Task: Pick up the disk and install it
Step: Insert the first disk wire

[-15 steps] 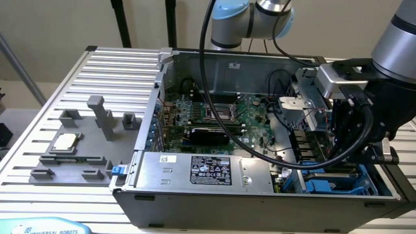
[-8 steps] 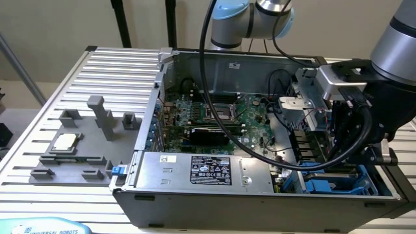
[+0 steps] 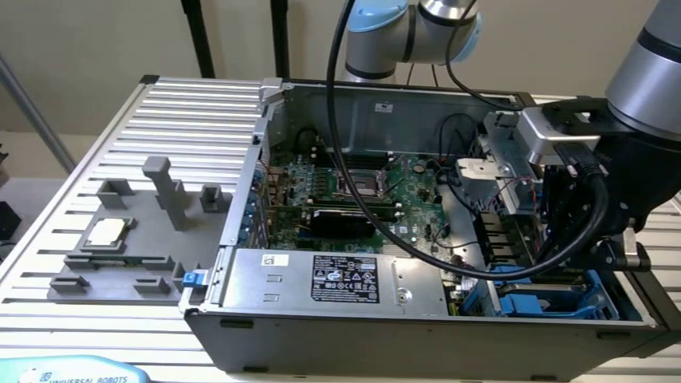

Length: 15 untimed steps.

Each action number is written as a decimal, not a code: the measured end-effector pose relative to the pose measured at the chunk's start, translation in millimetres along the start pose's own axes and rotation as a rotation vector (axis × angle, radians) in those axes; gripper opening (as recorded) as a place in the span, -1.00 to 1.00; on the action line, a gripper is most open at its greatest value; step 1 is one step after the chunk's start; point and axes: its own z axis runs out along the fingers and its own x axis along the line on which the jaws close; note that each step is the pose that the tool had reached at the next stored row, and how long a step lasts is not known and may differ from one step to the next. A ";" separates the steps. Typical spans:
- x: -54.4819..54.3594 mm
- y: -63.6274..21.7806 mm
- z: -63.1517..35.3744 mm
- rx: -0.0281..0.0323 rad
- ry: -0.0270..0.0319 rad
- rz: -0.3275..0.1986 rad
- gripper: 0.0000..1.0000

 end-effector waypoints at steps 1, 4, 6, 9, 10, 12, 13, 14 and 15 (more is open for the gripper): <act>0.1 0.0 -0.2 0.0000 -0.0001 0.000 -0.67; 0.9 -0.1 -1.4 0.0000 0.0001 0.000 -0.67; 1.5 -0.1 -1.8 -0.0002 0.0000 0.000 -0.67; 2.0 -0.2 -1.9 -0.0002 0.0002 0.000 -0.67; 2.1 -0.1 -1.9 -0.0002 0.0002 0.000 -0.67; 2.1 -0.1 -1.9 -0.0002 -0.0003 0.000 -0.67; 2.0 -0.2 -1.9 -0.0002 -0.0007 0.000 -0.67; 2.1 -0.2 -1.9 -0.0002 -0.0012 0.000 -0.67; 2.1 -0.2 -1.9 -0.0002 -0.0019 0.000 -0.67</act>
